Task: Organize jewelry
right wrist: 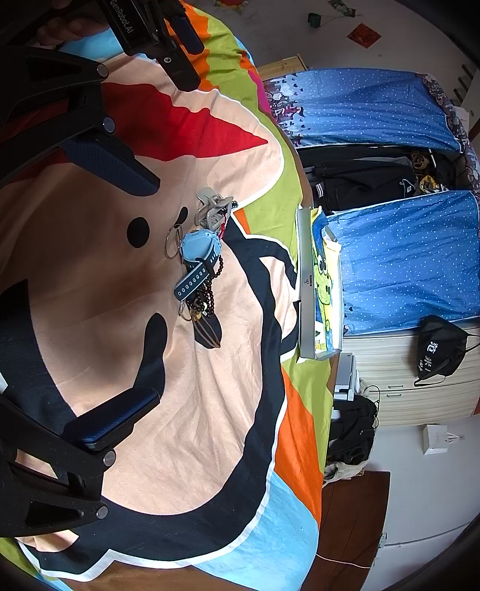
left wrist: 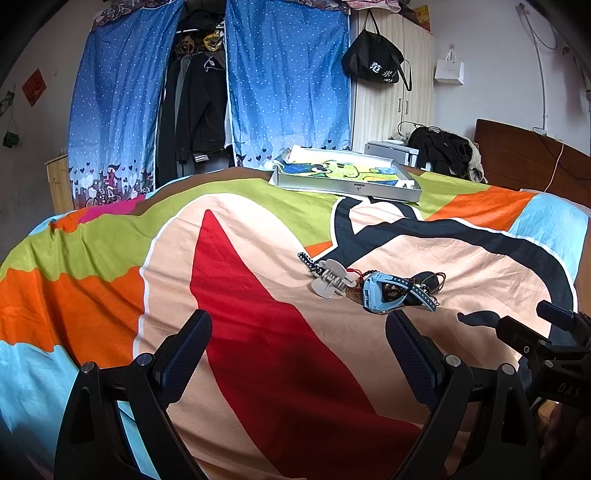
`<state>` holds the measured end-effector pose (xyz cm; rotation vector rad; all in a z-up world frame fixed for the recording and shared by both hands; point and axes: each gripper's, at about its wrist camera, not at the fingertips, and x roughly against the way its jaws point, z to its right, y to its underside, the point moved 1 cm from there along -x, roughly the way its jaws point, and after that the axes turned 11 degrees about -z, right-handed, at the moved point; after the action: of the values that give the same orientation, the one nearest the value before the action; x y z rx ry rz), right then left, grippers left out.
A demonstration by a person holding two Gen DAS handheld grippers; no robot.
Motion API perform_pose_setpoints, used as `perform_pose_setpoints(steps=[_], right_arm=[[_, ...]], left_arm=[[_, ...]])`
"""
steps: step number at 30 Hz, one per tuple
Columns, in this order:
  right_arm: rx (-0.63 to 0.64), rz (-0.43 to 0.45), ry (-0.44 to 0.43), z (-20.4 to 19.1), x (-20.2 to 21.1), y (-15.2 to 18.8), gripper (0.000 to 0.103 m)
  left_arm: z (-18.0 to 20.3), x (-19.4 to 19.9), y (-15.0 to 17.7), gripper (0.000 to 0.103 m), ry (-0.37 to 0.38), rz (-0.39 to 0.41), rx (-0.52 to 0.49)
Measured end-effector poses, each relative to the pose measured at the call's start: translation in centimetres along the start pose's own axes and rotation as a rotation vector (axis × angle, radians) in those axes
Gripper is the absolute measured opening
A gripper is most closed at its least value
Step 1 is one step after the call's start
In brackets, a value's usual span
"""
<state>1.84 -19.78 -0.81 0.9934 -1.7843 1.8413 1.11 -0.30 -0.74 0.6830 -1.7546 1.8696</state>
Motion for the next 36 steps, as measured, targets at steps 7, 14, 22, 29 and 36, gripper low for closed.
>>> perform_pose_setpoints(steps=[7, 14, 22, 29, 36], right_arm=[[-0.001, -0.001, -0.001, 0.03, -0.04, 0.04, 0.103], [-0.002, -0.002, -0.001, 0.09, -0.09, 0.08, 0.103], [-0.004, -0.003, -0.003, 0.14, -0.09, 0.08, 0.103], [-0.005, -0.003, -0.003, 0.23, -0.12, 0.14, 0.103], [-0.005, -0.003, -0.004, 0.24, -0.07, 0.12, 0.103]], left_arm=[[0.05, 0.32, 0.01, 0.092, -0.001, 0.000, 0.002], [-0.04, 0.33, 0.00, 0.092, 0.000, 0.000, 0.001], [-0.01, 0.35, 0.00, 0.092, 0.001, -0.001, 0.001], [-0.06, 0.35, 0.00, 0.092, 0.000, 0.000, 0.002], [-0.08, 0.35, -0.01, 0.092, 0.001, 0.000, 0.002]])
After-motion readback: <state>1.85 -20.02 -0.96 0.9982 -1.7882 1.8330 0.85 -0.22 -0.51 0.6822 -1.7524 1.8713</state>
